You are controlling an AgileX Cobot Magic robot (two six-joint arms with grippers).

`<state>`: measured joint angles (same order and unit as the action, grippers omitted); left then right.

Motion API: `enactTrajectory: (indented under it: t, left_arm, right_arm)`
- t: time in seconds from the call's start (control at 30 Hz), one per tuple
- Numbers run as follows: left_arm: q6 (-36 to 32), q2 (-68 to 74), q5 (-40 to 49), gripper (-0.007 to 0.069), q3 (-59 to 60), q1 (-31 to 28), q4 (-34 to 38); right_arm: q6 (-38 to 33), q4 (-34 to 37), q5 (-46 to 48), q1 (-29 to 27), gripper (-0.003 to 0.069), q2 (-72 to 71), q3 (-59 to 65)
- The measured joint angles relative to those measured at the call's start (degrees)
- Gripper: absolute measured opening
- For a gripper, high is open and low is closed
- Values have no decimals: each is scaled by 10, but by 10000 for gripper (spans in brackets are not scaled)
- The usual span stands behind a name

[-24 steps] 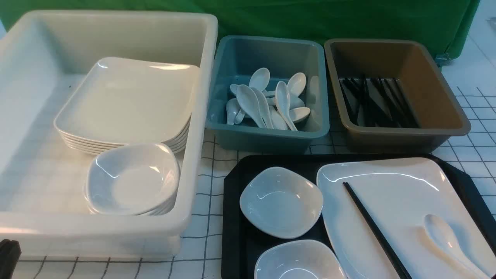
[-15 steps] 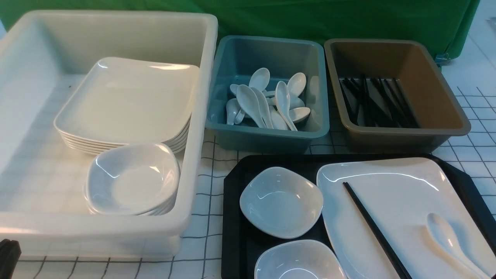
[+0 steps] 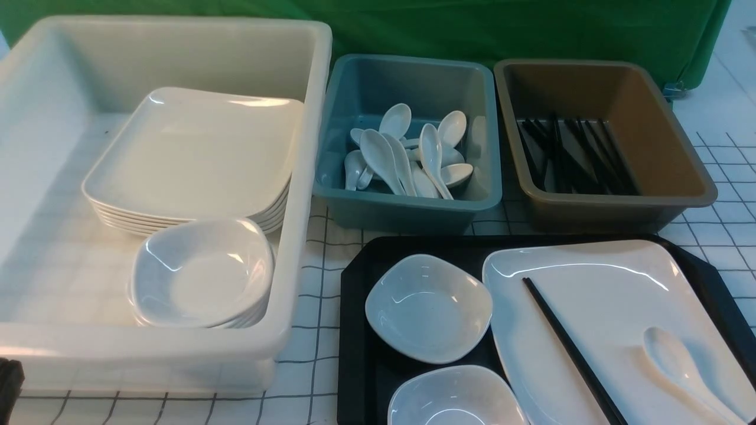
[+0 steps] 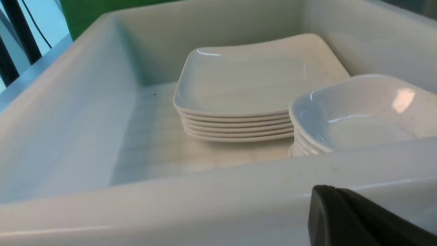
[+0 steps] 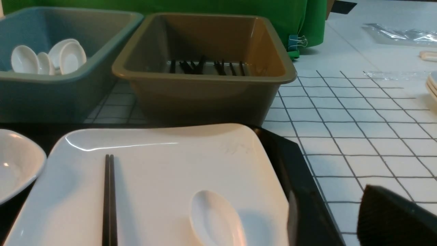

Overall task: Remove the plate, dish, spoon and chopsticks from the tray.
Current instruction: Use the right arm to grab a pair of chopsticks from the plate

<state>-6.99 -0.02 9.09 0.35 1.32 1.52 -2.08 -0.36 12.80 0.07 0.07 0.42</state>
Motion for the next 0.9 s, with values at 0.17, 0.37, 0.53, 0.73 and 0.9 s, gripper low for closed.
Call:
enactTrajectory:
  t: [0.17,0.37,0.53,0.73,0.9]
  left_arm:
    - [29,0,-80,5,0,0,119]
    - [100,0,-145,5,0,0,243]
    - [118,0,-216,5,0,0,243]
    - [206,0,-409,5,-18,0,212]
    - [257,11,-257,5,-188,0,154]
  right_arm:
    - [0,0,0,0,244,0,0]
    - [0,0,-1,0,244,0,0]
    - [42,22,-28,0,244,0,1]
    - [217,71,-189,0,244,0,3]
    - [261,75,-262,0,242,0,3]
